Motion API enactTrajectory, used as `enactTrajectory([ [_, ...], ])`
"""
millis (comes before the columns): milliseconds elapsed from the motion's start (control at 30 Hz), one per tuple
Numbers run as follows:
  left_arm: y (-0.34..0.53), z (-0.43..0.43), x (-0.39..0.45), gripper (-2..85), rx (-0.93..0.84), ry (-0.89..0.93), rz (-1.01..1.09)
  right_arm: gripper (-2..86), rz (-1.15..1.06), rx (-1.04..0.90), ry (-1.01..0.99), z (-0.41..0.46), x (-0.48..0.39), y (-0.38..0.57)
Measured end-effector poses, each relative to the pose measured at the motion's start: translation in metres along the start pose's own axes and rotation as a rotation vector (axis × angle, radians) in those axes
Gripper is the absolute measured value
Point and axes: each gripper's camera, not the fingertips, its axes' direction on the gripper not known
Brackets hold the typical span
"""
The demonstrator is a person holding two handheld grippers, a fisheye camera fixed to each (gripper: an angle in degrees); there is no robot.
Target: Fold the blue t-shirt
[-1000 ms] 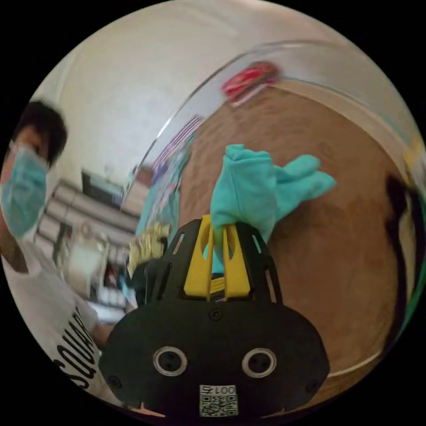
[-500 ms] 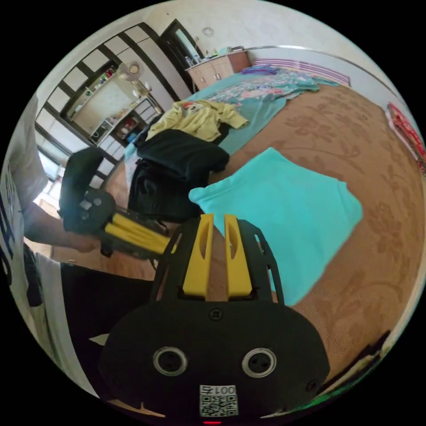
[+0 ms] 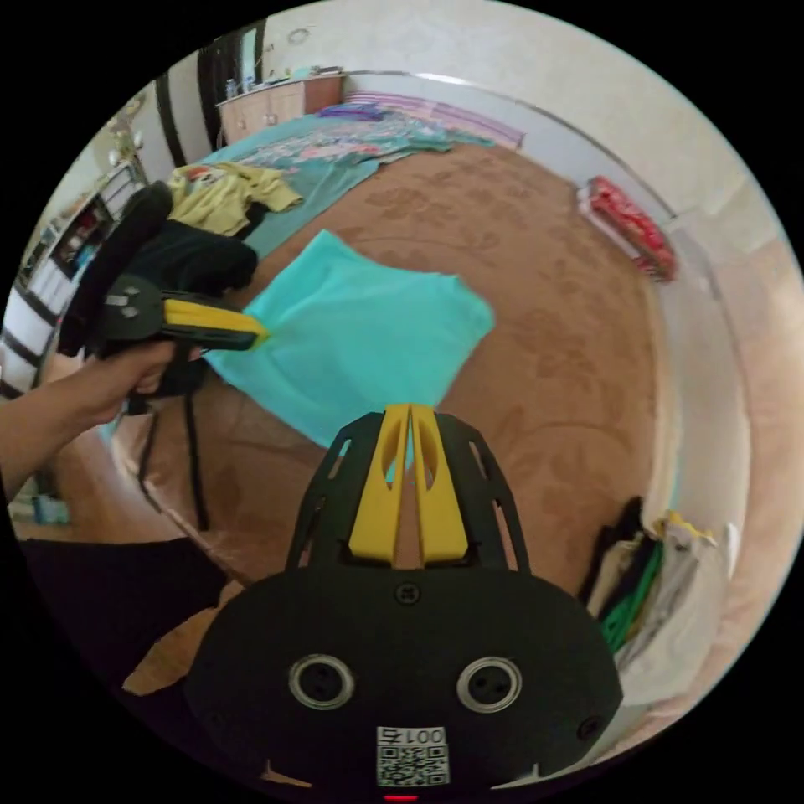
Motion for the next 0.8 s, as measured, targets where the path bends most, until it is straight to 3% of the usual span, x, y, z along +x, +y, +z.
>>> enactTrajectory([
  [133,0.003,0.003,-0.001,-0.9,0.000,0.005,0.001,6.8,0.042,-0.060,-0.076,0.026,0.045,0.012],
  [200,0.001,0.004,-0.005,-0.9,-0.007,0.029,-0.028,9.9,0.077,-0.027,-0.348,0.043,0.078,0.022],
  [267,0.001,0.004,-0.012,-1.0,-0.001,0.065,-0.071,11.7,0.084,0.018,-0.487,0.054,0.100,0.030],
  [400,0.002,0.002,-0.015,-1.0,0.028,0.067,-0.055,15.9,0.093,0.011,-0.580,0.095,0.142,0.045],
  [700,-0.004,-0.011,-0.026,-0.9,0.057,0.052,-0.085,17.1,0.212,-0.087,-1.193,0.205,0.221,0.067],
  [800,0.006,-0.040,-0.034,-0.7,0.169,0.074,-0.172,15.4,0.281,-0.117,-1.299,0.227,0.242,0.078],
])
